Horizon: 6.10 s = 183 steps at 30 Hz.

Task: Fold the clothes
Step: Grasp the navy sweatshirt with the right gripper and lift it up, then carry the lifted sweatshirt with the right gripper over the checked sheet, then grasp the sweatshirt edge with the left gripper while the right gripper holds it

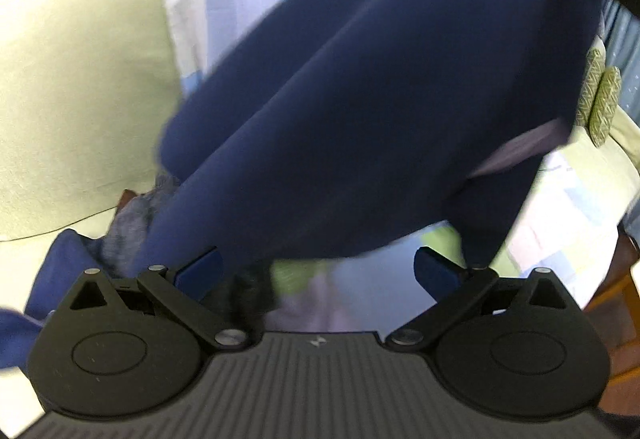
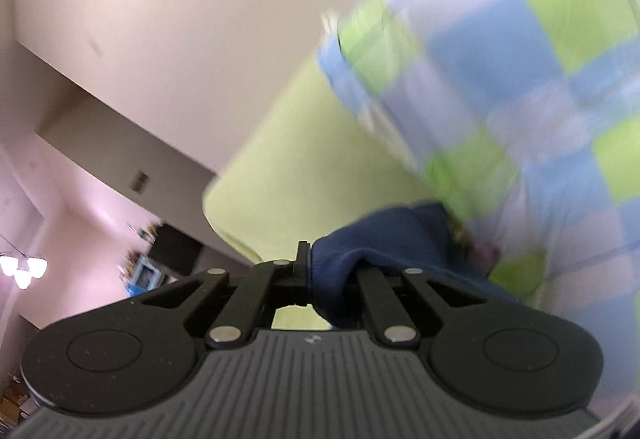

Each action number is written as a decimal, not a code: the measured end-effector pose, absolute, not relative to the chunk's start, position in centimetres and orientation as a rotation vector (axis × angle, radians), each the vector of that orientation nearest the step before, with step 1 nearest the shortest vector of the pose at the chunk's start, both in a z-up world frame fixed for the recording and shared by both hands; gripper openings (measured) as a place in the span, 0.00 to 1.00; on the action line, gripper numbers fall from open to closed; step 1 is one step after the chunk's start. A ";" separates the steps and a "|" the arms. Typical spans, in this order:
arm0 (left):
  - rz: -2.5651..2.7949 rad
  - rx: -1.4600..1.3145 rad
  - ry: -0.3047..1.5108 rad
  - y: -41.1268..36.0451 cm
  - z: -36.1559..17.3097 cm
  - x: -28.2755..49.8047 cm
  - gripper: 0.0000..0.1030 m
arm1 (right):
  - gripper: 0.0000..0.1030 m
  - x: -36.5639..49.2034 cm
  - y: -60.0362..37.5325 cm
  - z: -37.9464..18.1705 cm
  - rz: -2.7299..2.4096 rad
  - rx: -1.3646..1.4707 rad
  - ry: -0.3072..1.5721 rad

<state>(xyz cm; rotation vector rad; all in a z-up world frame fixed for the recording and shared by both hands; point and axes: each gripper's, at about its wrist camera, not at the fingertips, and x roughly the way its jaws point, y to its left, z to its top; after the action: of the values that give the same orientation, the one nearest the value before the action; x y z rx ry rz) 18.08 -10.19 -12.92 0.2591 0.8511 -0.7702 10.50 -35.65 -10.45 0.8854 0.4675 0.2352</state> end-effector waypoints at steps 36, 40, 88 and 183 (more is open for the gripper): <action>-0.847 0.230 0.477 -31.1 -34.5 1.7 0.99 | 0.03 -11.3 -63.9 -36.7 0.173 0.719 0.329; -0.880 0.225 0.394 -31.6 -35.3 -0.9 0.99 | 0.03 -11.5 -63.9 -38.0 0.249 0.714 0.270; -1.008 0.436 0.494 -39.1 -29.0 3.7 0.99 | 0.32 -35.6 -62.5 -39.7 0.114 0.701 0.547; -1.207 0.494 0.492 -32.4 -21.1 2.1 0.00 | 0.02 -22.3 -63.7 -32.0 0.245 0.301 0.495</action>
<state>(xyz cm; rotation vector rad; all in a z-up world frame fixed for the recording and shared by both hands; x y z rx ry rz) 2.10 -32.44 -21.12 0.4940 0.4924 -1.2067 -22.33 -63.69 -32.03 0.3006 0.4954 0.2449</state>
